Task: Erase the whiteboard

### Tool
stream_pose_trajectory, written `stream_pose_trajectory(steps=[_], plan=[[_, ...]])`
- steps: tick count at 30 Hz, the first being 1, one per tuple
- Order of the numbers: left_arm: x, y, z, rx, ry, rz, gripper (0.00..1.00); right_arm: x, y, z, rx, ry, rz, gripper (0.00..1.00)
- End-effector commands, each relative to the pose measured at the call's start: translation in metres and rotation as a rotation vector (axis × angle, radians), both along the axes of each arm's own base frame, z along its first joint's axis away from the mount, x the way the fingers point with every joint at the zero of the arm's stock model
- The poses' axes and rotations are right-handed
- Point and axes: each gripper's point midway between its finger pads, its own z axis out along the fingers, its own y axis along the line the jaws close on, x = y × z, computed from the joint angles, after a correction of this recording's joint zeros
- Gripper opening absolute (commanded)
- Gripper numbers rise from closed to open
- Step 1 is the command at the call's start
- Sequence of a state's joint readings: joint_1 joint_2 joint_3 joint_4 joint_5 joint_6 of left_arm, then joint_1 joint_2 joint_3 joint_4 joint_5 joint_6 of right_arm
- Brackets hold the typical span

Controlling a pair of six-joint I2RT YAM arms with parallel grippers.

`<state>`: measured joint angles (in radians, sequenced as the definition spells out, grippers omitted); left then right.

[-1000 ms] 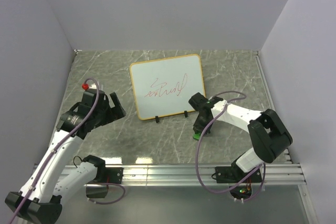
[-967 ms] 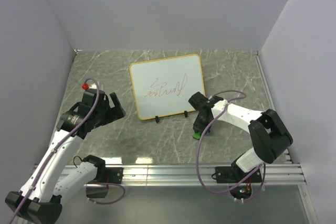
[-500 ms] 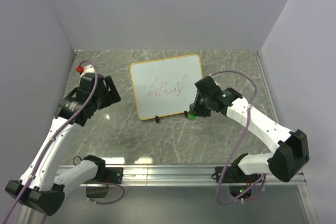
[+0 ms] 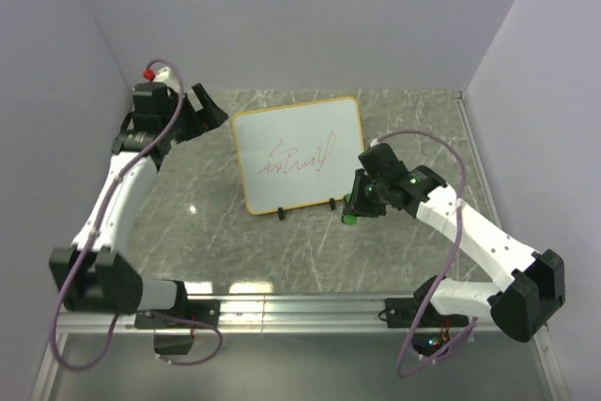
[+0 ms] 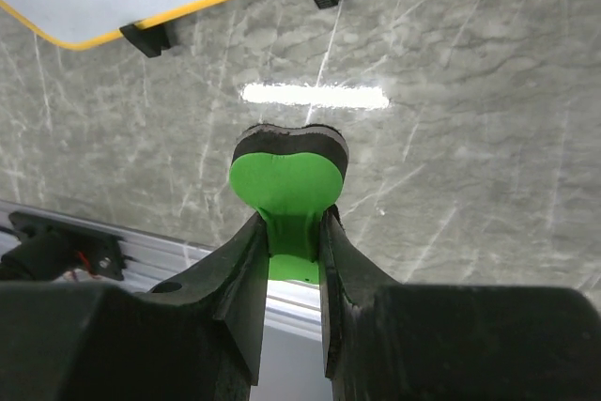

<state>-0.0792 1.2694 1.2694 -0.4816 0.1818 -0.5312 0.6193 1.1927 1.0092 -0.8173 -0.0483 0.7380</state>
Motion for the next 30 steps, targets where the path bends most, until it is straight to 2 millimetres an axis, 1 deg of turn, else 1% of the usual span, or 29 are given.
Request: stream_pose_trajectory(steps=[1, 2, 3, 4, 5, 6, 7, 8, 9, 10, 11, 13, 14, 16, 17, 18, 19, 20, 22, 23, 24, 25, 26, 27, 29, 30], plan=[[0.034, -0.024, 0.005, -0.047, -0.096, -0.183, 0.97, 0.02, -0.008, 0.029, -0.037, -0.092, 0.019, 0.0], [0.044, -0.029, -0.009, -0.055, -0.07, -0.217, 0.95, 0.024, -0.012, 0.034, -0.059, -0.106, 0.013, 0.0], [0.053, -0.034, -0.007, -0.062, -0.106, -0.242, 0.95, 0.033, -0.015, 0.047, -0.076, -0.145, 0.002, 0.0], [0.058, -0.036, -0.013, -0.065, -0.106, -0.26, 0.94, 0.036, -0.016, 0.049, -0.082, -0.144, -0.001, 0.0], [0.063, -0.042, -0.027, -0.082, -0.086, -0.291, 0.92, 0.04, -0.017, 0.052, -0.076, -0.148, -0.01, 0.0], [0.067, -0.044, -0.031, -0.091, -0.089, -0.305, 0.92, 0.044, -0.014, 0.059, -0.061, -0.16, -0.016, 0.0], [0.074, -0.047, -0.03, -0.098, -0.115, -0.317, 0.92, 0.046, -0.013, 0.056, -0.062, -0.143, -0.019, 0.0], [0.077, -0.05, -0.033, -0.107, -0.117, -0.331, 0.91, 0.048, -0.012, 0.055, -0.063, -0.136, -0.028, 0.0], [0.08, -0.054, -0.043, -0.124, -0.102, -0.354, 0.91, 0.05, -0.01, 0.056, -0.058, -0.131, -0.038, 0.0], [0.085, -0.056, -0.041, -0.138, -0.128, -0.368, 0.91, 0.053, -0.008, 0.051, -0.064, -0.115, -0.042, 0.0], [0.089, -0.06, -0.05, -0.152, -0.119, -0.384, 0.89, 0.054, -0.008, 0.049, -0.066, -0.109, -0.046, 0.0], [0.088, -0.068, -0.053, -0.189, -0.12, -0.436, 0.86, 0.056, -0.007, 0.044, -0.077, -0.095, -0.053, 0.0], [0.091, -0.071, -0.058, -0.2, -0.125, -0.455, 0.83, 0.059, -0.008, 0.043, -0.084, -0.095, -0.06, 0.0], [0.087, -0.078, -0.06, -0.228, -0.124, -0.499, 0.79, 0.064, -0.003, 0.043, -0.081, -0.097, -0.06, 0.0], [0.086, -0.079, -0.062, -0.234, -0.127, -0.512, 0.74, 0.066, 0.001, 0.043, -0.068, -0.094, -0.052, 0.0], [0.084, -0.08, -0.065, -0.238, -0.124, -0.522, 0.72, 0.071, 0.006, 0.044, -0.056, -0.096, -0.047, 0.0], [0.082, -0.081, -0.066, -0.239, -0.123, -0.543, 0.67, 0.078, 0.013, 0.048, -0.031, -0.116, -0.04, 0.0], [0.08, -0.082, -0.071, -0.241, -0.112, -0.552, 0.65, 0.082, 0.019, 0.05, -0.016, -0.122, -0.031, 0.0], [0.078, -0.083, -0.075, -0.234, -0.11, -0.574, 0.59, 0.097, 0.035, 0.056, 0.023, -0.138, -0.006, 0.0], [0.076, -0.083, -0.078, -0.234, -0.103, -0.579, 0.52, 0.103, 0.041, 0.059, 0.034, -0.142, 0.003, 0.0], [0.074, -0.083, -0.08, -0.232, -0.1, -0.582, 0.48, 0.114, 0.052, 0.064, 0.046, -0.153, 0.023, 0.0], [0.073, -0.082, -0.081, -0.23, -0.101, -0.585, 0.43, 0.121, 0.058, 0.067, 0.052, -0.163, 0.032, 0.0], [0.07, -0.082, -0.084, -0.231, -0.097, -0.588, 0.37, 0.126, 0.065, 0.07, 0.056, -0.172, 0.049, 0.0], [0.069, -0.081, -0.086, -0.226, -0.099, -0.593, 0.34, 0.139, 0.075, 0.075, 0.058, -0.184, 0.068, 0.0], [0.068, -0.081, -0.089, -0.226, -0.092, -0.597, 0.3, 0.149, 0.088, 0.078, 0.06, -0.191, 0.093, 0.0], [0.068, -0.081, -0.09, -0.223, -0.093, -0.599, 0.28, 0.159, 0.099, 0.08, 0.059, -0.194, 0.109, 0.0]])
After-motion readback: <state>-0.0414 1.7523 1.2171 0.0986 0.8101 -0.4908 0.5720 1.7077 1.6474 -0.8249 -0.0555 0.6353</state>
